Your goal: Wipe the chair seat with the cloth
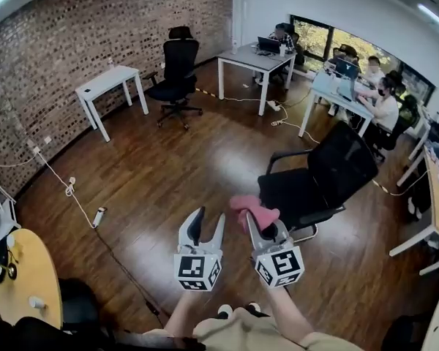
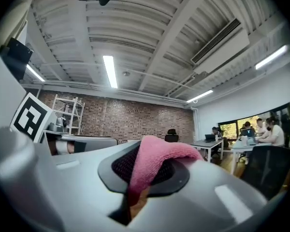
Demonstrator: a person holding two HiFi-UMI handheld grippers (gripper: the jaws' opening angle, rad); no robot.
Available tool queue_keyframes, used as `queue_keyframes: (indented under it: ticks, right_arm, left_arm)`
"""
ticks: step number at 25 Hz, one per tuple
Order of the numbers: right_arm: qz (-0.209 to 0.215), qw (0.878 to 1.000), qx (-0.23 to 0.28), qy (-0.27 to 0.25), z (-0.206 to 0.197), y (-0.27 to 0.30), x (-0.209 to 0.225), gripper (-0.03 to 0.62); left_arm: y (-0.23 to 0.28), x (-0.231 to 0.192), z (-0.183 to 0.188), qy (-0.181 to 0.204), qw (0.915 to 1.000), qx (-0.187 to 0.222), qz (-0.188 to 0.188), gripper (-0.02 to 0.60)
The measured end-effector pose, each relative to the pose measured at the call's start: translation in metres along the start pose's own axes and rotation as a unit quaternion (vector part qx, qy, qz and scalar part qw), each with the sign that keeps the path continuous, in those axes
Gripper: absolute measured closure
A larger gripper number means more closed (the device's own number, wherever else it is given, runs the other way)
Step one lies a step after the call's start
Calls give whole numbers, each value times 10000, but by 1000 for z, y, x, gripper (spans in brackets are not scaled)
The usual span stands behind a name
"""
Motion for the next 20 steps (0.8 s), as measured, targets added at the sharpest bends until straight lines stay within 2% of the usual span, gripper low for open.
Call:
queue_keyframes:
  ticks: [5, 11, 15, 18, 20]
  right_arm:
    - [801, 9966, -31, 165, -13, 80, -11, 577]
    - [1446, 9889, -26, 335, -34, 188, -24, 577]
    - [1834, 9823, -40, 375, -28, 258, -25, 577]
    - [2191, 9750, 30, 373, -28, 289, -30, 577]
    - [2266, 9731, 31, 410, -34, 305, -27, 577]
  left_arm:
    - [3, -63, -1, -65, 9960, -1, 887, 405]
    - [31, -145, 0, -42, 9875, 61, 1576, 405]
    - [60, -188, 19, 2, 9809, 117, 1942, 405]
    - [67, -210, 23, 6, 9726, 184, 2317, 408]
    - [76, -221, 22, 33, 9706, 165, 2400, 408]
Point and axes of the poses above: the fingertips, and each gripper's own axes: y forward along the fingers, x to its right, z out of its top, the point moved 7 cm from there along -y, backward along the fingers, and after that the axes turned 4 degrees about -y, right-handed, at the moved point
